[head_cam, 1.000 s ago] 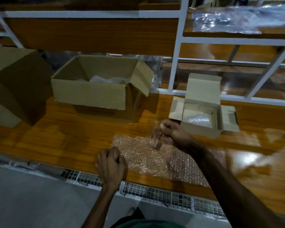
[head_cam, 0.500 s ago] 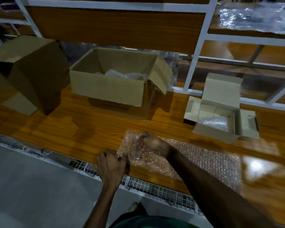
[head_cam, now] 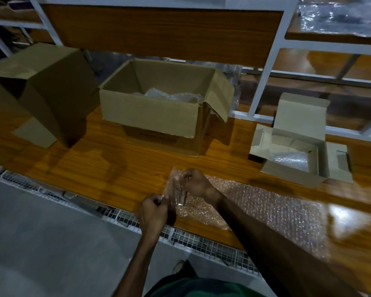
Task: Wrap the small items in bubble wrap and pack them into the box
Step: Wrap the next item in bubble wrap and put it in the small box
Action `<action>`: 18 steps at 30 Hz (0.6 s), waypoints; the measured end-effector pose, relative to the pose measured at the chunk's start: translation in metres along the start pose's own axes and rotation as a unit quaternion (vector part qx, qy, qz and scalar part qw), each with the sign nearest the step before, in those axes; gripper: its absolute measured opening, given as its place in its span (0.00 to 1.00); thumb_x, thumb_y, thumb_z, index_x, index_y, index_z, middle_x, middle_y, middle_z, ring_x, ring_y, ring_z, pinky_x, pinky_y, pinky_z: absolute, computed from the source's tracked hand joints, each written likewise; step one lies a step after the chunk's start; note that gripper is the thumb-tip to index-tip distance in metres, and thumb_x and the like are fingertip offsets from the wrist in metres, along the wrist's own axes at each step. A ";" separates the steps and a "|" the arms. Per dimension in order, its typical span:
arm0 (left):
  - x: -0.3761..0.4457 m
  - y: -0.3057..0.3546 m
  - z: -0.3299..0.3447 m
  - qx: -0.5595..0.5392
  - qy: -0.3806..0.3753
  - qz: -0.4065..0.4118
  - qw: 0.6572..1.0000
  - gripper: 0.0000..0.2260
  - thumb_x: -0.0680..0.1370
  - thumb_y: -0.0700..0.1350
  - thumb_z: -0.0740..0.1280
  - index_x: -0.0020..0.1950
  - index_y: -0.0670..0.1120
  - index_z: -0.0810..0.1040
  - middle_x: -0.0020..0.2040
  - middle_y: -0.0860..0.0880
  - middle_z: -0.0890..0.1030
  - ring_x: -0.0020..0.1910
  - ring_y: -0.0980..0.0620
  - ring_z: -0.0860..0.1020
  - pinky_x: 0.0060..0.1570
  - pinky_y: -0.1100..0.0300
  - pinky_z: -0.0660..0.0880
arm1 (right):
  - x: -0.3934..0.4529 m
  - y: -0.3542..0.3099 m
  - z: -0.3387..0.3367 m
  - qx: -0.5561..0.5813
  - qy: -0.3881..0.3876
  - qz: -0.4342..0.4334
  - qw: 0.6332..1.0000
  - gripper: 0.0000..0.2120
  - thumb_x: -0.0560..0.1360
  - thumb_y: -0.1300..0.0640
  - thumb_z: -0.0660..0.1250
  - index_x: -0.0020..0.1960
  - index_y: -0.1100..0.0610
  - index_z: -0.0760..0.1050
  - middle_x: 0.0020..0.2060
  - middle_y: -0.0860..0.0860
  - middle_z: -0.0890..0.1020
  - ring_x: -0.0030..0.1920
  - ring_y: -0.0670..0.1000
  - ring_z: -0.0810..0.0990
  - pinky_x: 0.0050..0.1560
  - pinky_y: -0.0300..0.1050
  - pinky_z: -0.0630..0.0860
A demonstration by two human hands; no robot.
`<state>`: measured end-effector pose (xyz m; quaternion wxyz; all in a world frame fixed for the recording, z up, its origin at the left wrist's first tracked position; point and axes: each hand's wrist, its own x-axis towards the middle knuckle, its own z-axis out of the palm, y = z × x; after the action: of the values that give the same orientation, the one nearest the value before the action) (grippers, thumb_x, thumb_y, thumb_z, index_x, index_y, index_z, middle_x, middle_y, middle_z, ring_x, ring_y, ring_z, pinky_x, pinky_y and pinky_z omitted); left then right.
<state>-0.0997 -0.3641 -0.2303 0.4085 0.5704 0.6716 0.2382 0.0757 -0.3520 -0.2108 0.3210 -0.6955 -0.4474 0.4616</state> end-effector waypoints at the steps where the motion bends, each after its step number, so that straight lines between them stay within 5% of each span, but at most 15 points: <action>1: -0.003 0.004 -0.001 -0.030 -0.009 0.002 0.999 0.09 0.80 0.44 0.71 0.40 0.47 0.81 0.37 0.50 0.83 0.40 0.48 0.81 0.42 0.56 0.73 | -0.001 0.000 -0.001 -0.006 0.005 -0.011 1.000 0.11 0.83 0.49 0.66 0.44 0.52 0.77 0.41 0.52 0.79 0.40 0.52 0.78 0.42 0.51 0.77; 11: -0.006 0.010 -0.001 -0.133 -0.067 0.037 0.988 0.10 0.83 0.41 0.69 0.42 0.44 0.84 0.38 0.48 0.85 0.41 0.48 0.82 0.44 0.53 0.78 | 0.001 0.015 -0.010 0.004 0.014 -0.008 1.000 0.05 0.82 0.53 0.68 0.48 0.51 0.77 0.46 0.48 0.80 0.45 0.49 0.79 0.42 0.44 0.77; 18: -0.006 0.013 -0.002 -0.140 -0.117 0.068 0.981 0.08 0.79 0.33 0.72 0.51 0.45 0.85 0.49 0.52 0.86 0.49 0.59 0.83 0.49 0.65 0.78 | -0.002 0.020 -0.014 0.030 0.017 -0.016 0.999 0.06 0.82 0.50 0.69 0.52 0.52 0.78 0.50 0.49 0.82 0.52 0.49 0.81 0.47 0.45 0.78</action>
<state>-0.0939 -0.3664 -0.2173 0.5429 0.5760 0.5386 0.2887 0.0946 -0.3626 -0.2226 0.3565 -0.6861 -0.4393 0.4573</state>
